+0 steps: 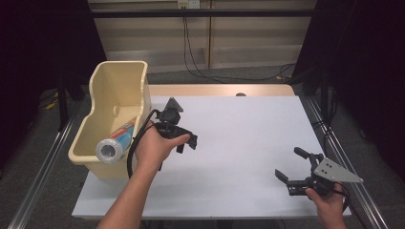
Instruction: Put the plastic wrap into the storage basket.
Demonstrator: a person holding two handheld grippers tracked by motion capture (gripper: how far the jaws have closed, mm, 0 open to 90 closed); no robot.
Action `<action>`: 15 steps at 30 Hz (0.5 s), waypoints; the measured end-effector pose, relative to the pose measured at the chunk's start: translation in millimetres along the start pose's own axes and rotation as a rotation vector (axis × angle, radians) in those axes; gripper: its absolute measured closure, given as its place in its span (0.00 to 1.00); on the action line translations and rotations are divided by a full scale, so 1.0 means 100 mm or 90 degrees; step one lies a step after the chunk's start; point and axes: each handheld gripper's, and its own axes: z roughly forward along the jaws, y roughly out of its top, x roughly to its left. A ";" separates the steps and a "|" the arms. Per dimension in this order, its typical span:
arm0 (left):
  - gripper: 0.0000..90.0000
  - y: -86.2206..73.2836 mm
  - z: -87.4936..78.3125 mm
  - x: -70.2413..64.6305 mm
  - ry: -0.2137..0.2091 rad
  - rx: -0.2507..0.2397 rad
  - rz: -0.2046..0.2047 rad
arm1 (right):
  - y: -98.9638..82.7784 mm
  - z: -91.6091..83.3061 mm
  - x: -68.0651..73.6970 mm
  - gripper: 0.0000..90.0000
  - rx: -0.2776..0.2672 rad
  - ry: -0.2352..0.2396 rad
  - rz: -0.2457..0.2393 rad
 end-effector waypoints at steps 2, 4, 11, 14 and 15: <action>0.12 -0.03 0.05 0.00 0.005 -0.011 0.001 | 0.00 0.00 0.00 0.02 -0.001 0.001 0.000; 0.12 -0.06 0.11 0.00 0.002 -0.020 0.005 | 0.00 0.00 0.00 0.02 0.000 0.001 -0.001; 0.12 -0.23 0.35 0.04 0.003 -0.066 0.008 | 0.00 -0.01 -0.01 0.02 0.000 0.001 -0.001; 0.12 -0.33 0.48 0.07 0.007 -0.109 0.012 | 0.00 -0.01 -0.01 0.02 0.001 0.001 -0.001; 0.12 -0.33 0.48 0.07 0.007 -0.109 0.012 | 0.00 -0.01 -0.01 0.02 0.001 0.001 -0.001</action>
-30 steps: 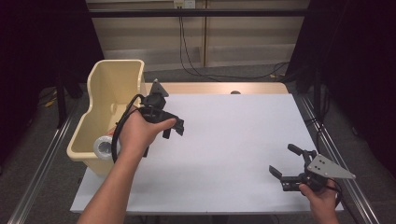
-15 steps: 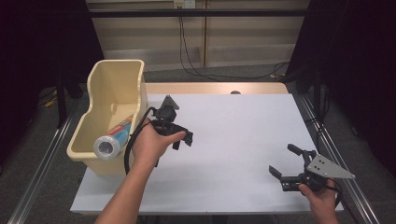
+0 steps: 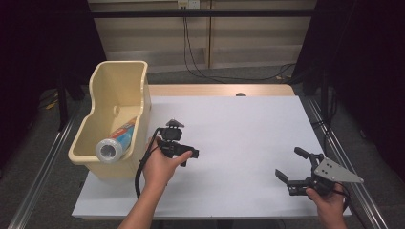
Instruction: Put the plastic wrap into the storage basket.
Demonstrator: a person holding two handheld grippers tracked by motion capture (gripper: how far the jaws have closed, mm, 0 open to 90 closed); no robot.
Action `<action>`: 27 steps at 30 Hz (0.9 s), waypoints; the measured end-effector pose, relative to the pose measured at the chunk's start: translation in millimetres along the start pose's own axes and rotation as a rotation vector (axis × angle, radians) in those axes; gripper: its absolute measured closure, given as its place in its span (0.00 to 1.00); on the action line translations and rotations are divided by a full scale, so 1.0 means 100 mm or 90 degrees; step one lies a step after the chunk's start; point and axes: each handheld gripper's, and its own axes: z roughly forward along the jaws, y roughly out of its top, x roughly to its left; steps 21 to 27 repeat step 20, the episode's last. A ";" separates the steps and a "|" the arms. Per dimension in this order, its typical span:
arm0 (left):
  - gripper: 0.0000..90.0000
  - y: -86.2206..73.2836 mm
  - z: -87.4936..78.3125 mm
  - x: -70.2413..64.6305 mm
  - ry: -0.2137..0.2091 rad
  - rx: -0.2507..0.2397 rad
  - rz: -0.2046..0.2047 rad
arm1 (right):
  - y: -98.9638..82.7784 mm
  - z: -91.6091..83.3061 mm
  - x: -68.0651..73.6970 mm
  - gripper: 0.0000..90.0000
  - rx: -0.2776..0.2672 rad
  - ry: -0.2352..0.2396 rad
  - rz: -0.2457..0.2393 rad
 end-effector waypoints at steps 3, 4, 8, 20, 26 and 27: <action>0.11 -0.09 0.04 0.01 0.014 -0.069 0.020 | 0.00 0.00 0.00 0.02 0.000 0.000 0.000; 0.09 -0.12 0.05 0.00 0.016 -0.096 0.031 | 0.00 0.00 0.00 0.02 0.000 0.000 0.000; 0.08 -0.29 0.12 -0.01 0.068 -0.202 0.092 | 0.00 0.00 0.00 0.02 0.000 0.000 0.001; 0.06 -0.55 0.17 0.03 0.105 -0.370 0.126 | 0.00 0.03 0.00 0.02 0.000 0.002 0.001; 0.06 -0.55 0.17 0.03 0.105 -0.370 0.126 | 0.00 0.03 0.00 0.02 0.000 0.002 0.001; 0.06 -0.55 0.17 0.03 0.105 -0.370 0.126 | 0.00 0.03 0.00 0.02 0.000 0.002 0.001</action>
